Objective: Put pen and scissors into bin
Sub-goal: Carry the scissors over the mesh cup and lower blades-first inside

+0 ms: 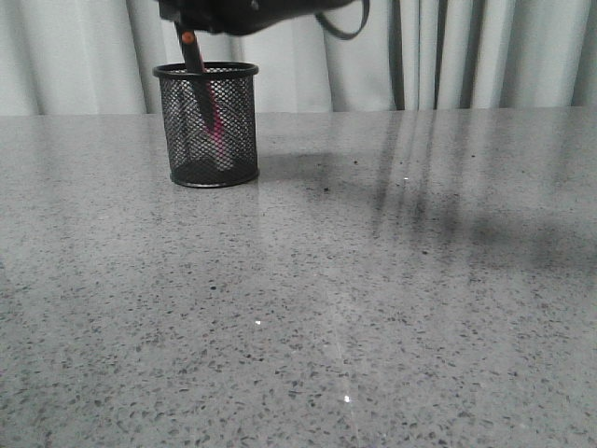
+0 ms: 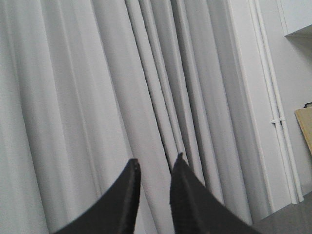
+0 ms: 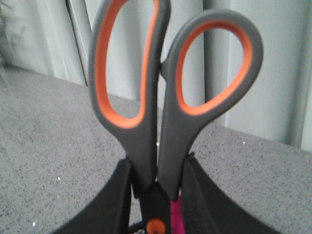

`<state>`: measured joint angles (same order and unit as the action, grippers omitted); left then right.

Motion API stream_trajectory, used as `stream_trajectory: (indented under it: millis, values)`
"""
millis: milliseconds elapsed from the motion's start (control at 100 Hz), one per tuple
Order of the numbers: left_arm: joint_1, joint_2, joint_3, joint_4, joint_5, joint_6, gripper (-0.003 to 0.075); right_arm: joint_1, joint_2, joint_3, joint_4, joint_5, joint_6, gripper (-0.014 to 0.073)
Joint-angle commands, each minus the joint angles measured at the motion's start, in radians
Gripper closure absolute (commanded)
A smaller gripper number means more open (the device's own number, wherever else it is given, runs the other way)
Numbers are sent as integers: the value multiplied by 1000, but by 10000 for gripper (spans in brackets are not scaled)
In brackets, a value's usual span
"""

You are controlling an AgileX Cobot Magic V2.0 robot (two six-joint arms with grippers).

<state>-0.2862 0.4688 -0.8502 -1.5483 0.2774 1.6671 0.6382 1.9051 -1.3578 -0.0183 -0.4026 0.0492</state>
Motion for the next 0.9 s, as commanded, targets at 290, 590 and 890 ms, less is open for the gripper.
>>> stream_trajectory:
  millis: [290,590,890]
  values:
    - [-11,6,-20,0,0,-10,587,-1,-35,-26,18,-75,-4,600]
    - [-11,6,-20,0,0,-10,587,4,-48,-26,25,-37,-4,207]
    - [-11,6,-20,0,-8,-10,587,2,-140,-26,25,-29,-4,206]
